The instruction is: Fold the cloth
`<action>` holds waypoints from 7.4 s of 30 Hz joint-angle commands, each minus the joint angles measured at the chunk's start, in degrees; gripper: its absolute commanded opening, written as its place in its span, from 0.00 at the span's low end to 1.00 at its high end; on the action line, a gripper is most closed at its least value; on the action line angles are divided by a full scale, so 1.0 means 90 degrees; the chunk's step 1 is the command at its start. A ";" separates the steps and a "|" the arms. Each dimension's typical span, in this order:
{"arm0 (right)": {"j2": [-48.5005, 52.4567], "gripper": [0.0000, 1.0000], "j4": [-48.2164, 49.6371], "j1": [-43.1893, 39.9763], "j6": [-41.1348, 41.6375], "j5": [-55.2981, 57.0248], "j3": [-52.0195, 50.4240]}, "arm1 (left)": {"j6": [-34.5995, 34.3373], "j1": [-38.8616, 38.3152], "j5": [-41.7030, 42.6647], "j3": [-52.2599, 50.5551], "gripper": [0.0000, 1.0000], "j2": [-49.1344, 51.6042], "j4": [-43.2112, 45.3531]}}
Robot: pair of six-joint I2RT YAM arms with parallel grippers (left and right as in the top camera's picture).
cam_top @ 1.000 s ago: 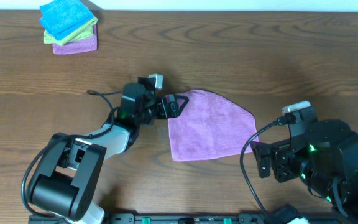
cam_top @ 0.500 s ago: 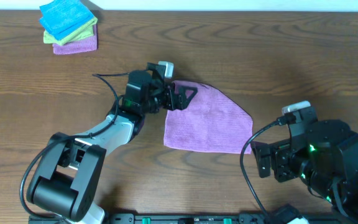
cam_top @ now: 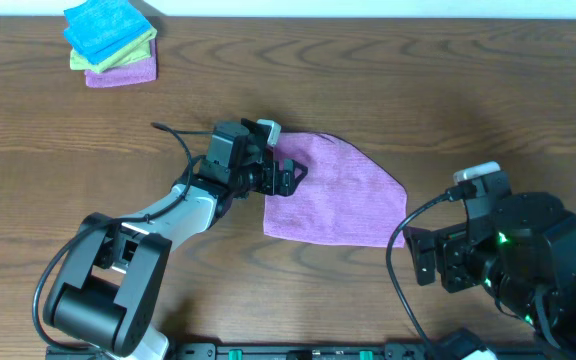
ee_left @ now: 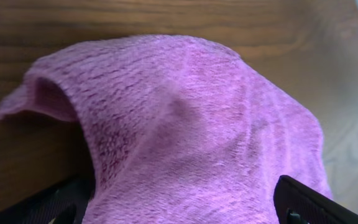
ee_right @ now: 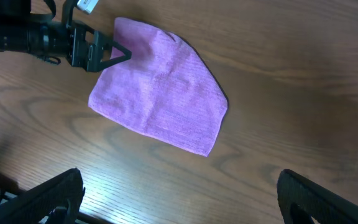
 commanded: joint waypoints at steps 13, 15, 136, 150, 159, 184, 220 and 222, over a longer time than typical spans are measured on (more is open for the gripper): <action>-0.0010 0.99 -0.0005 -0.0022 0.0044 0.0087 0.0036 | -0.0352 0.0277 -0.0355 0.0165 0.95 0.0068 0.0335; -0.0010 0.99 -0.0002 -0.0022 0.0041 0.0090 0.0036 | -0.0406 0.0352 -0.0352 0.0165 0.96 0.0070 0.0277; -0.0010 0.96 0.0044 -0.0022 -0.0085 0.0112 0.0036 | -0.5646 0.1481 0.2618 0.2608 0.06 0.2810 0.1209; -0.0007 0.95 0.0049 -0.0022 -0.0265 0.0131 0.0036 | -0.1219 0.1467 0.2074 0.4257 0.06 0.2807 -0.1768; 0.0420 0.93 0.0061 -0.0024 -0.0270 0.0367 -0.0211 | 0.0500 0.1209 -0.0058 0.5156 0.05 0.2805 -0.4022; 0.2215 0.01 0.4056 -0.0809 -0.0121 -0.1804 -0.4065 | 0.1518 0.0716 -0.2693 0.6188 0.06 0.2803 -0.6164; 0.5110 0.01 0.5824 -0.1248 -0.0049 -0.1282 -0.4201 | 0.1518 0.0719 -0.2849 0.6188 0.05 0.2803 -0.6489; 0.5110 0.01 0.5780 -0.1175 -0.0046 -0.1443 -0.4240 | 0.1520 0.0716 -0.3019 0.6188 0.06 0.2803 -0.6591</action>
